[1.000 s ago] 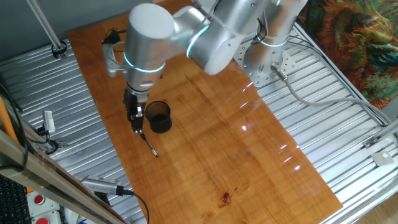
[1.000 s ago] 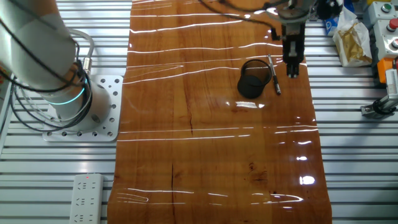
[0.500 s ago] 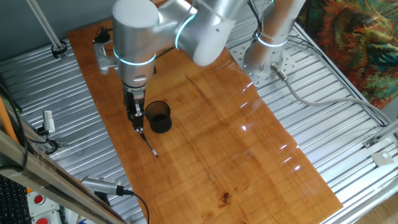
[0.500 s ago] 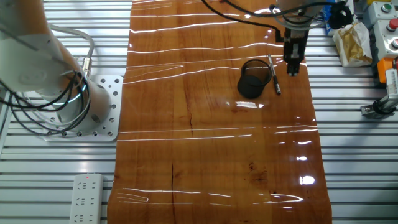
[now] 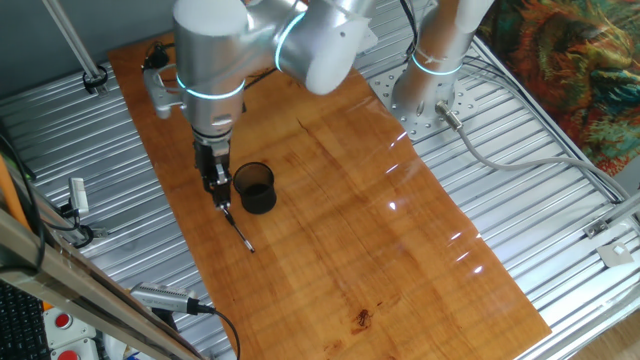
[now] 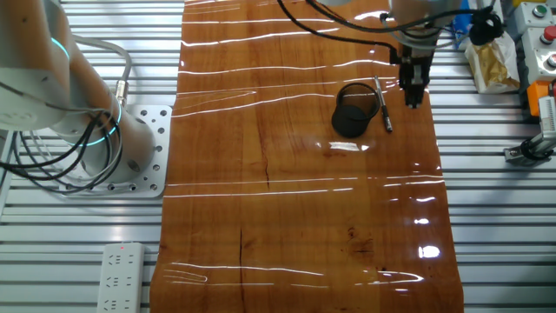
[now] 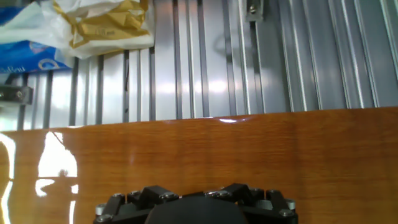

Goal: Put the pen into the pen holder

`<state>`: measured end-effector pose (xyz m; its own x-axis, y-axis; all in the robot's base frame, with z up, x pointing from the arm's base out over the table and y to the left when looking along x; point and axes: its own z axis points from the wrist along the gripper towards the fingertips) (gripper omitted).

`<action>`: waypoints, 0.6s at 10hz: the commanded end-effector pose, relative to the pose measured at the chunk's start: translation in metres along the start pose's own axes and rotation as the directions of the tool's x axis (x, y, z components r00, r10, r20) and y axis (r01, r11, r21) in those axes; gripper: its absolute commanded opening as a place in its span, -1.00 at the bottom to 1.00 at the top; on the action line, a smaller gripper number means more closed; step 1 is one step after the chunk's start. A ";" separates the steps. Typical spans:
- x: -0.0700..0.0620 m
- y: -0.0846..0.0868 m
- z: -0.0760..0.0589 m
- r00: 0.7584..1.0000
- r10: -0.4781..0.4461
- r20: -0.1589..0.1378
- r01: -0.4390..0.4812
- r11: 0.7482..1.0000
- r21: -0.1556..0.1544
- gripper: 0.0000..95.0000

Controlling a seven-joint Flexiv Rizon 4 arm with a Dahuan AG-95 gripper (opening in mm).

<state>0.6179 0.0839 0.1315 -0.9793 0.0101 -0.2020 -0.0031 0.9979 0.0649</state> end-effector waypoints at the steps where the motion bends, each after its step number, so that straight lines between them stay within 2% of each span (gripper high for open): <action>1: 0.001 -0.001 -0.003 0.998 -0.054 -0.041 0.054 0.998 -0.014 0.60; 4: 0.001 0.000 -0.003 0.983 -0.155 -0.103 0.154 0.988 -0.024 0.60; 6: 0.002 0.003 -0.001 0.952 -0.275 -0.131 0.272 0.961 -0.042 0.60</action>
<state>0.6174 0.0857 0.1329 -0.9749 -0.2002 -0.0976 -0.2062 0.9769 0.0556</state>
